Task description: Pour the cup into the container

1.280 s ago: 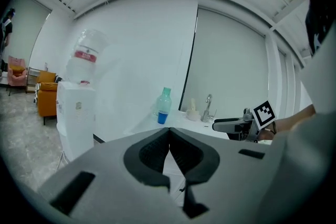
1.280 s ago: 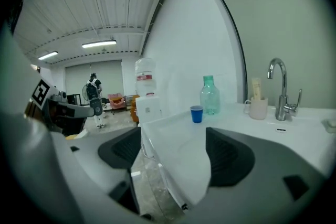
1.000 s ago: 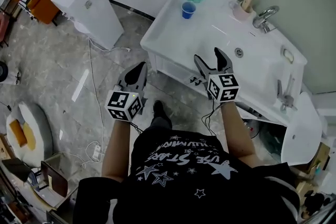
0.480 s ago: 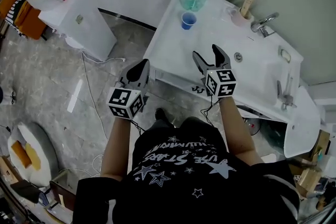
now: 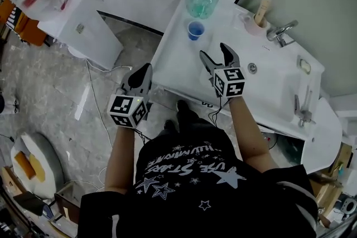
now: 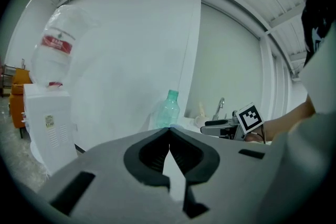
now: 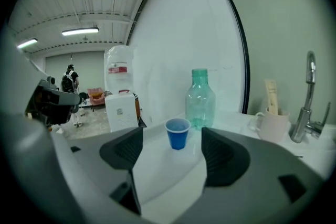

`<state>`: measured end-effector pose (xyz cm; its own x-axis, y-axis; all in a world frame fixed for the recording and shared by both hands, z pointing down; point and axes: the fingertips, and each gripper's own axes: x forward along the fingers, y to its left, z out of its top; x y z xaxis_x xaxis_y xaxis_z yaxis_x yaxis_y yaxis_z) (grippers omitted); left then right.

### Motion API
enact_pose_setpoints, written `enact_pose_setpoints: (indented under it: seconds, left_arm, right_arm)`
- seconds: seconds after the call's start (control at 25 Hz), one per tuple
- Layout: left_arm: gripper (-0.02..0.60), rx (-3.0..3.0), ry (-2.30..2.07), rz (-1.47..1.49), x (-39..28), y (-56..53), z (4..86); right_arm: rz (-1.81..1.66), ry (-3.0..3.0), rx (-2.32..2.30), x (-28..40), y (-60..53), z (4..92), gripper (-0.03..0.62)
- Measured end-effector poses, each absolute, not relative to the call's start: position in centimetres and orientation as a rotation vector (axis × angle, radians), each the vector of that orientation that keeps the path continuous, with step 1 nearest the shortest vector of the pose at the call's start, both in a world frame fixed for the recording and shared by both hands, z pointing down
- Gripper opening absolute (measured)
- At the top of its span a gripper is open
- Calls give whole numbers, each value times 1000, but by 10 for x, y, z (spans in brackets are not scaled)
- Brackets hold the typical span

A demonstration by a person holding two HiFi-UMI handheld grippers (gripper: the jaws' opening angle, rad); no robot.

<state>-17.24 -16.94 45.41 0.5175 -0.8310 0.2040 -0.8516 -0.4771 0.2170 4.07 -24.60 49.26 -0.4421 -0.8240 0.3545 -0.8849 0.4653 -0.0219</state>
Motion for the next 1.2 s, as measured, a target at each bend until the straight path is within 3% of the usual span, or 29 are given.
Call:
enact_pose_setpoints:
  seconds: [1.2]
  left_arm:
    - [12,2342,-1480,297,-154,-252,490]
  right_arm:
    - [211,-2504,1017,-7,-343,576,354]
